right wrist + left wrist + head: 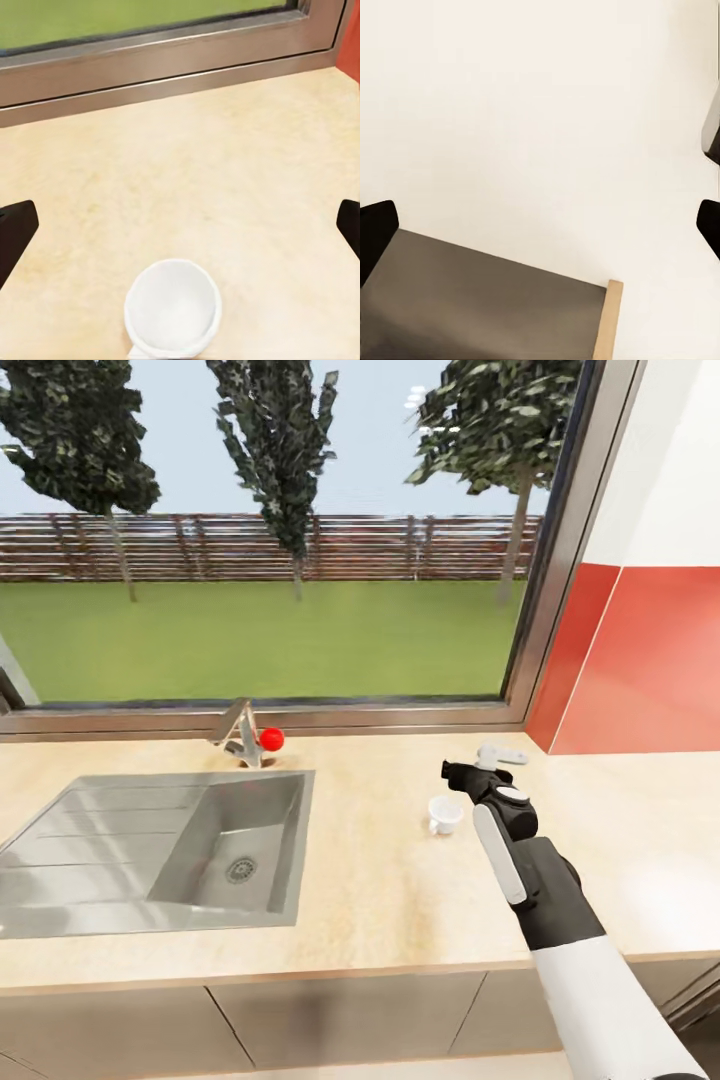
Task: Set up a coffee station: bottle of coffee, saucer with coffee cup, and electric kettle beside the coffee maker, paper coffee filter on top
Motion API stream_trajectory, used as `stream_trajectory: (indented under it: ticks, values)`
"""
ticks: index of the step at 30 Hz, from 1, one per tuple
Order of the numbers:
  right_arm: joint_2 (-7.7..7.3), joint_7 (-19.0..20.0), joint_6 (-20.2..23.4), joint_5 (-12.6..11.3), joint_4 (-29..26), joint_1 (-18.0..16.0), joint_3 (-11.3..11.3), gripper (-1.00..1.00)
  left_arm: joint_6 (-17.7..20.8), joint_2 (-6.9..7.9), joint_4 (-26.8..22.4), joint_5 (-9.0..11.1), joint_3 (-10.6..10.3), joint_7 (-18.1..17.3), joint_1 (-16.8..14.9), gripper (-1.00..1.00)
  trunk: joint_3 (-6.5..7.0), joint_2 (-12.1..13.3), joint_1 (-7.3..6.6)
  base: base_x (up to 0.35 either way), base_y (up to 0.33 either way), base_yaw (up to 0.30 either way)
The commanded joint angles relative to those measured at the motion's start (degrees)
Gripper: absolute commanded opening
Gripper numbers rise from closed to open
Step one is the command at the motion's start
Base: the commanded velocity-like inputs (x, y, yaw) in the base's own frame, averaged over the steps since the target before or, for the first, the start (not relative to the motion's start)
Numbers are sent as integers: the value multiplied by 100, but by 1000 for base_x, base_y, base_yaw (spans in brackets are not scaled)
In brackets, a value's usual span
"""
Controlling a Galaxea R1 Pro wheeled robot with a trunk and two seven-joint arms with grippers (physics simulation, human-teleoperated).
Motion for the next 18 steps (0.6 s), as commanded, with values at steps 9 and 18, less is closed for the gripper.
stream_trajectory:
  ticks: [9,18]
  values:
    - [-49,-53,4,-67,578,-3,6,100,18,-10,72,-24,17,60,-2,100,-12,-11,5,39,-18,0]
    - [-123,-53,-23,-80,1072,-3,2,100,18,-18,79,-24,17,60,-2,100,-12,-11,5,39,0,0]
